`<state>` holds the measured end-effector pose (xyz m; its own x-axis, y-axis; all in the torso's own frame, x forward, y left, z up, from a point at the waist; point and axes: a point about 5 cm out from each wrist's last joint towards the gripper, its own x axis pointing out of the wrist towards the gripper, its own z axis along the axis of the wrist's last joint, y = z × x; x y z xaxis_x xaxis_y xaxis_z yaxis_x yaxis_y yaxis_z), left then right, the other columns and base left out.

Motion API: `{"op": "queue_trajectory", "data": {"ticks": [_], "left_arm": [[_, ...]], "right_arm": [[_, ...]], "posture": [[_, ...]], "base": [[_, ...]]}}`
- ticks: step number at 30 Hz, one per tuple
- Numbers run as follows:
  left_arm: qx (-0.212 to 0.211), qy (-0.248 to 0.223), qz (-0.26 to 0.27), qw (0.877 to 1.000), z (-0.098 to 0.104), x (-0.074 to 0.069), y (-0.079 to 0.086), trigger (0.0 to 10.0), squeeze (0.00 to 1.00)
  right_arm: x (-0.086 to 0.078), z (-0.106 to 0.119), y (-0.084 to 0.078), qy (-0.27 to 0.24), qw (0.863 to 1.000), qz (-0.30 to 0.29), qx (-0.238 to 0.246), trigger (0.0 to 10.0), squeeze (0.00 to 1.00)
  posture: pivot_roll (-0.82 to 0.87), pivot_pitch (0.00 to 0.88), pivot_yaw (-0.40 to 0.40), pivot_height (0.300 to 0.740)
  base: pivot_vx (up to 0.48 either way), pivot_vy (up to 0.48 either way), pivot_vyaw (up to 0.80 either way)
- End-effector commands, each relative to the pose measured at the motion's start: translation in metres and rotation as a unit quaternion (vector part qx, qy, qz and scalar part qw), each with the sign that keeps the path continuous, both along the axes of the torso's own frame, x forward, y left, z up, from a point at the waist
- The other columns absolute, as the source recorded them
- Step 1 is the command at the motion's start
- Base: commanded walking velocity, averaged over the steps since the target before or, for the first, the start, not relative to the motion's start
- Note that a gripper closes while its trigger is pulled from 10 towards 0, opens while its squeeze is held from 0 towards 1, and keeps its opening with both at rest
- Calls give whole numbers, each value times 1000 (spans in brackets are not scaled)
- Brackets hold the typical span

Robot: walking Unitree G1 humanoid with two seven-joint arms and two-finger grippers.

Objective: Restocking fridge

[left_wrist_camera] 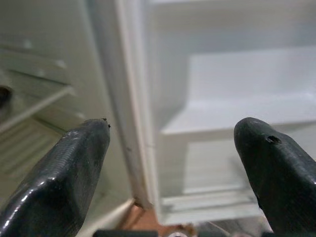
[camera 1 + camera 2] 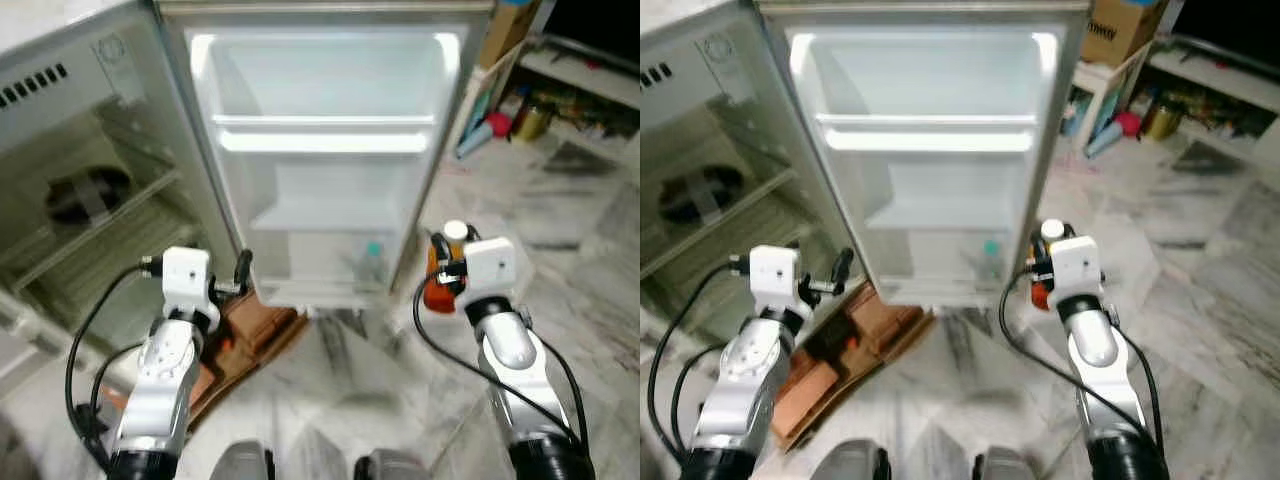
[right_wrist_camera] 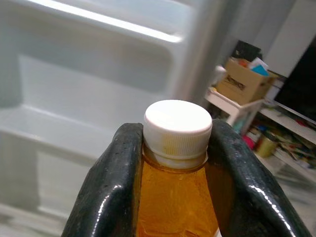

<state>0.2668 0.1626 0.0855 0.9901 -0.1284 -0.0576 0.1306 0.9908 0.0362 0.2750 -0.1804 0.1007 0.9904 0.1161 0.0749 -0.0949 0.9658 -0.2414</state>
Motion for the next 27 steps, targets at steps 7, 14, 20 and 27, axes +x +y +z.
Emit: {"op": "queue_trajectory", "data": {"ticks": [7,14,20,27], "left_arm": [[9,0,15,1000,0,1,9,10000,0],[5,1,13,1000,-1,-2,3,10000,0],[4,-2,12,1000,-1,-1,2,10000,0],[4,-3,12,1000,0,-1,2,10000,0]], "right_arm": [[5,10,12,-21,1000,18,11,10000,0],[4,10,12,-22,1000,18,8,10000,0],[5,9,14,-20,999,21,19,10000,0],[5,9,14,-16,999,20,22,10000,0]], "posture": [[72,99,-13,740],[73,102,-12,740],[74,101,-13,740],[73,104,-13,740]], "base": [[366,309,0],[0,0,0],[0,0,0],[0,0,0]]}}
